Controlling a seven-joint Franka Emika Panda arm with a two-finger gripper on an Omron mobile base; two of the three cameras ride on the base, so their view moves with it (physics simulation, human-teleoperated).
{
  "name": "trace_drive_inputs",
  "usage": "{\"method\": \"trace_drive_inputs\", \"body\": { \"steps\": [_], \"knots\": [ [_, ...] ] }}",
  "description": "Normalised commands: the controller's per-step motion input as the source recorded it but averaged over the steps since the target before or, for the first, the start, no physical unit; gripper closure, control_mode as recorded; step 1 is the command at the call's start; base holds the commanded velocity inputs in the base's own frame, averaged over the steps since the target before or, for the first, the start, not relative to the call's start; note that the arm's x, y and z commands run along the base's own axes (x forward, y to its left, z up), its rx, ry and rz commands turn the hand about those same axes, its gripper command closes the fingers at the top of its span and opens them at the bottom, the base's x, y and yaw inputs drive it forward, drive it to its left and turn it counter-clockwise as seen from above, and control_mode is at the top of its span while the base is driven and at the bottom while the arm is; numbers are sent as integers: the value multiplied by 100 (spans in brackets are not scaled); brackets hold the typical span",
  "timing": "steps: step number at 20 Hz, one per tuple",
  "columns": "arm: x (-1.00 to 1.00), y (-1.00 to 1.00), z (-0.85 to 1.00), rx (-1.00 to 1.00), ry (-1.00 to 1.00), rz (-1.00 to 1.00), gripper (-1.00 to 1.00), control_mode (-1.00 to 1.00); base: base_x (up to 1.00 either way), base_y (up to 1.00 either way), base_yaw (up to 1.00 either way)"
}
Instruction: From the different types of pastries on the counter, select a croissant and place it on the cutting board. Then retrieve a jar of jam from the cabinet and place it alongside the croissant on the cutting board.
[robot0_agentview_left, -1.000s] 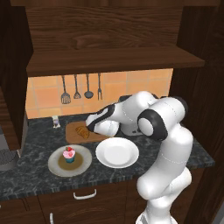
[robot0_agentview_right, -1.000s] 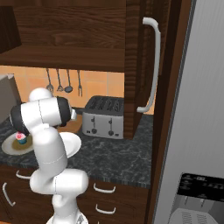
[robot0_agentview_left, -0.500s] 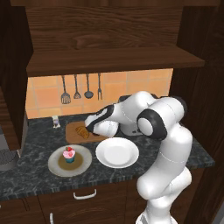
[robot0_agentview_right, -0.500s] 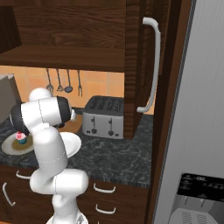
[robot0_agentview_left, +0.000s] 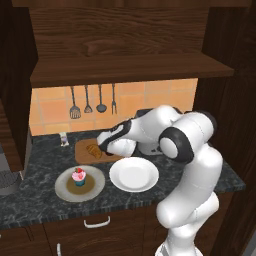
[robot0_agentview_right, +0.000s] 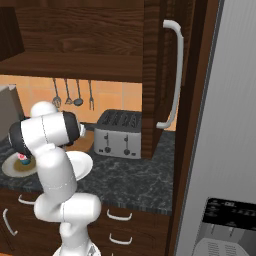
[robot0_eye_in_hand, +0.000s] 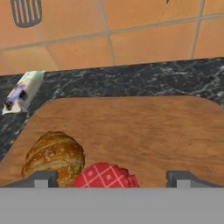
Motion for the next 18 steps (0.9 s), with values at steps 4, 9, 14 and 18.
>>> {"method": "trace_drive_inputs", "body": {
  "steps": [4, 9, 14, 18],
  "knots": [
    [-40, -1, 41, 0, -8, 0, -100, -100, 0, 0, 0],
    [-41, -17, 52, 0, -12, 0, -100, -100, 0, 0, 0],
    [-30, -28, 57, 0, -7, 0, -100, -100, 0, 0, 0],
    [-19, -25, 57, 3, 0, 0, -100, -100, 0, 0, 0]
  ]
}}
